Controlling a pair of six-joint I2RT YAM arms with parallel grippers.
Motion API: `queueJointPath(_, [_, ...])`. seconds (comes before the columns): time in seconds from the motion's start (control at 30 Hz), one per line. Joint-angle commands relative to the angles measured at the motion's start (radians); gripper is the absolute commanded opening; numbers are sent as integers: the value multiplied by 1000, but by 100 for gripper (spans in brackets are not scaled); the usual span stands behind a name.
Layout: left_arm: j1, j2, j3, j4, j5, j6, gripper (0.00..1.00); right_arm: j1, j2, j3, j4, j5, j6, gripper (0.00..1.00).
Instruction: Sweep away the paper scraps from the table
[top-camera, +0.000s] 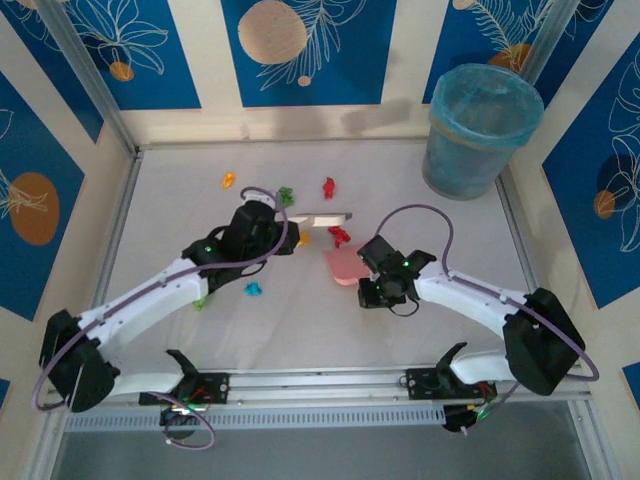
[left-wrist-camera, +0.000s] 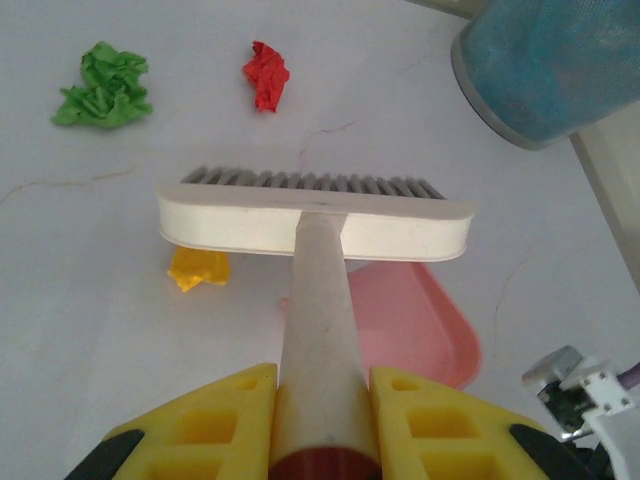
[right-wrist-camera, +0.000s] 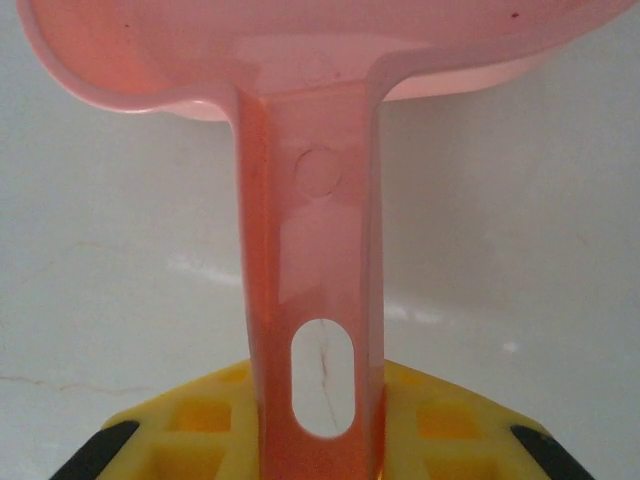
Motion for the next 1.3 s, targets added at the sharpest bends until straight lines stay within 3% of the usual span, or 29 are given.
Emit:
queueJointPath(0.0, [-7, 67, 113, -35, 24, 62, 0, -5, 20, -16, 82, 16, -39, 0])
queueJointPath(0.27, [-7, 243, 276, -84, 11, 111, 0, 0, 18, -48, 98, 53, -28, 0])
queueJointPath(0.6, [-7, 326, 301, -135, 84, 121, 0, 0, 6, -61, 96, 96, -9, 0])
queueJointPath(0.93, [-20, 315, 278, -174, 335, 112, 0, 0, 3, -74, 110, 92, -1, 0])
queueJointPath(1.27, [-54, 154, 156, -204, 355, 110, 0, 0, -33, -91, 110, 110, 11, 0])
